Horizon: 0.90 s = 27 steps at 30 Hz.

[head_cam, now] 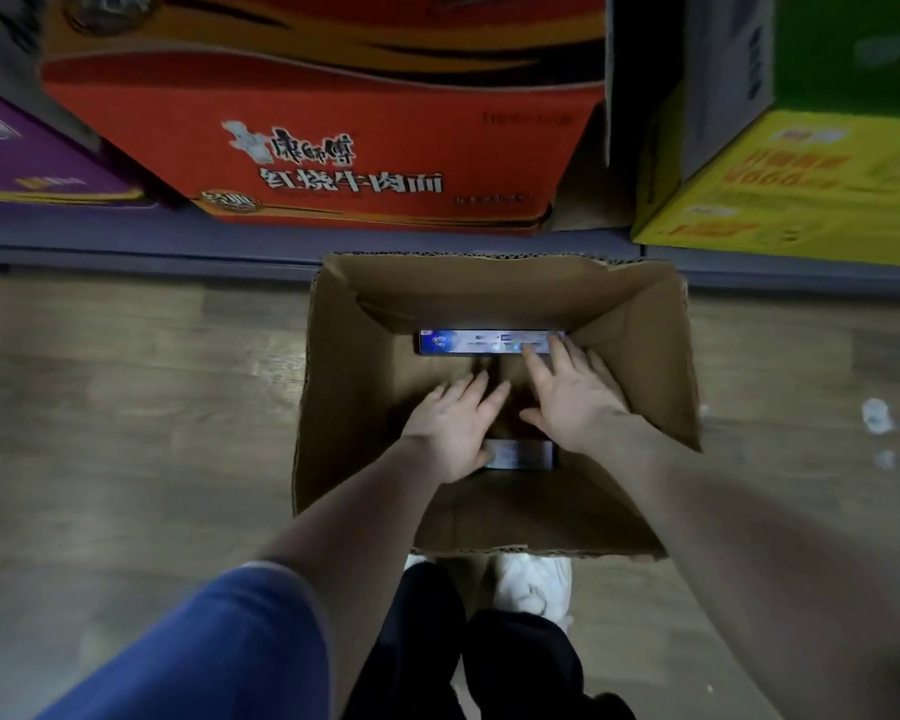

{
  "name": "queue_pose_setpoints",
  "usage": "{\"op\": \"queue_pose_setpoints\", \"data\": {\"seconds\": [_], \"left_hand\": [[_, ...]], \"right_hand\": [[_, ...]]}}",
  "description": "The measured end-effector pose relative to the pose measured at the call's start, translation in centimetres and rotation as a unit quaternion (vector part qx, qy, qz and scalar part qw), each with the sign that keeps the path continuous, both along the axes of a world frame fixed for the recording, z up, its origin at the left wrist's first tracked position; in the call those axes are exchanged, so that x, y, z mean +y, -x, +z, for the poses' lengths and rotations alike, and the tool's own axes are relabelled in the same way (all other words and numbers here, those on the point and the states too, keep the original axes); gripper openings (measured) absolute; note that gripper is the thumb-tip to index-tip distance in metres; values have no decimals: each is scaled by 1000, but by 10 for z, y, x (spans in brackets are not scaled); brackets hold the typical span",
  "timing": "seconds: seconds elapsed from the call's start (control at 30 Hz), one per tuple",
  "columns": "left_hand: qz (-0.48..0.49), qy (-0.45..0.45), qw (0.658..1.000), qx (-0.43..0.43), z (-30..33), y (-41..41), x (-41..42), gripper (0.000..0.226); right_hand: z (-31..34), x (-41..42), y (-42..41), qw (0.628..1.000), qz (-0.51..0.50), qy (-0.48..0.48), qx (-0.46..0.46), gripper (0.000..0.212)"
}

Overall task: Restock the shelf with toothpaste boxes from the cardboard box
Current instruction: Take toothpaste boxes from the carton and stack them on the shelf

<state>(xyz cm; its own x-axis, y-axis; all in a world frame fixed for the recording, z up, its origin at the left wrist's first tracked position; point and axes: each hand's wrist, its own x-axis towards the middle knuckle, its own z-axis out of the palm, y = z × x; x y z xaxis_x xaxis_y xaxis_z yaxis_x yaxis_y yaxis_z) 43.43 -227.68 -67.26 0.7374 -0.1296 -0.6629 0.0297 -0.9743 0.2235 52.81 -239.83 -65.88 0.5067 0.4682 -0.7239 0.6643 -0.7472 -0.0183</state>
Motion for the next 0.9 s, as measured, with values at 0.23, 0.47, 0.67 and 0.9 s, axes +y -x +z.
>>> {"op": "queue_pose_setpoints", "data": {"seconds": [0.23, 0.47, 0.67, 0.9], "left_hand": [[-77, -66, 994, 48, -47, -10, 9, 98], [-46, -78, 995, 34, -68, 1, 33, 108], [-3, -42, 999, 33, -88, 14, 11, 110], [51, -77, 990, 106, -100, 21, 3, 61]], "right_hand": [[-54, 9, -9, 996, -28, 82, -4, 81], [-91, 10, -7, 996, -35, 80, -9, 75], [-101, 7, -12, 998, -39, 38, -13, 71], [-111, 10, -9, 993, -59, -49, -84, 61]]}}
